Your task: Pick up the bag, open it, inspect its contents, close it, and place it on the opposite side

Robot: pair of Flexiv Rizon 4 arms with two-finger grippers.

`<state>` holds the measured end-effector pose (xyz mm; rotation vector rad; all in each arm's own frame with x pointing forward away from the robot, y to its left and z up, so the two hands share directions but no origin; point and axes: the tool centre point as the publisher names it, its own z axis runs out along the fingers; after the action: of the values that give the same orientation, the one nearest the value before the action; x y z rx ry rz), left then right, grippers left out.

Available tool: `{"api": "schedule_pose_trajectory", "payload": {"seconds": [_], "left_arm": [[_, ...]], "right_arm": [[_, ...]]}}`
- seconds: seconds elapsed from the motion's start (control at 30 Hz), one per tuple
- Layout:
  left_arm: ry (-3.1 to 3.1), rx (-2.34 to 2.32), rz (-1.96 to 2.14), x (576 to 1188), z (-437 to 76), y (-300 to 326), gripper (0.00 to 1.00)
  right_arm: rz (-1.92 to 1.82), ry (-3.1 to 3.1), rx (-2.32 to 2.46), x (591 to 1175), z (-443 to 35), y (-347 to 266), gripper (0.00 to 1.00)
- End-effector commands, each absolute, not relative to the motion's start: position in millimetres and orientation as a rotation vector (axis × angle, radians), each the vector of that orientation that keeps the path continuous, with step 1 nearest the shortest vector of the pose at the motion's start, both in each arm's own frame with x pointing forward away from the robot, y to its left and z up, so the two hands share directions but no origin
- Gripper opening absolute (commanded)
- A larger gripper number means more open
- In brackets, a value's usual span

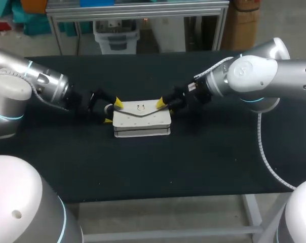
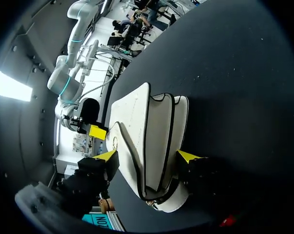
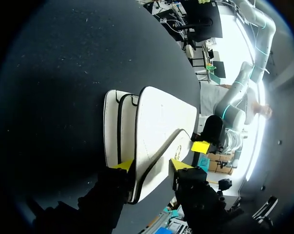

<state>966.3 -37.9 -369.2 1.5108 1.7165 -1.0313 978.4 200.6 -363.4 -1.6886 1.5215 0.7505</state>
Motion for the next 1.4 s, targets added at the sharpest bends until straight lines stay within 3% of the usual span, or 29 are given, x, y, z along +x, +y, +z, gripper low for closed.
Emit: {"api": "schedule_pose_trajectory", "payload": {"seconds": [0.03, 0.07, 0.1, 0.3, 0.33, 0.37, 0.4, 0.43, 0.47, 1.4], "left_arm": [[1.718, 1.546, -1.028, 971.4, -366.4, -46.3, 0.00], [1.720, 1.554, -1.022, 970.6, -366.1, -47.3, 0.00], [1.728, 1.557, -1.007, 970.1, -365.7, -47.8, 0.00], [1.758, 1.581, -0.951, 963.3, -363.6, -46.0, 0.00], [1.767, 1.576, -0.934, 962.1, -363.3, -45.6, 0.24], [1.774, 1.574, -0.918, 960.9, -362.7, -44.9, 0.64], [1.782, 1.580, -0.902, 959.7, -361.9, -44.0, 0.97], [1.789, 1.577, -0.889, 958.5, -361.3, -42.6, 1.00], [1.790, 1.580, -0.881, 957.6, -360.6, -41.0, 1.00], [1.850, 1.713, -0.748, 931.0, -328.8, -27.5, 1.00]], "right_arm": [[0.744, 1.523, -1.694, 977.2, -359.5, 204.5, 0.31], [0.742, 1.523, -1.695, 977.1, -358.9, 204.6, 0.12], [0.736, 1.525, -1.699, 977.1, -358.5, 204.5, 0.00], [0.730, 1.530, -1.705, 977.2, -357.9, 203.1, 0.00], [0.731, 1.533, -1.705, 977.3, -358.3, 202.4, 0.00], [0.733, 1.536, -1.703, 977.7, -359.0, 201.6, 0.14], [0.736, 1.539, -1.701, 977.8, -359.5, 200.8, 0.30], [0.738, 1.546, -1.701, 977.9, -359.8, 200.2, 0.49], [0.740, 1.548, -1.703, 978.0, -359.9, 199.5, 1.00], [0.678, 1.723, -1.786, 979.6, -333.0, 166.7, 1.00]]}}
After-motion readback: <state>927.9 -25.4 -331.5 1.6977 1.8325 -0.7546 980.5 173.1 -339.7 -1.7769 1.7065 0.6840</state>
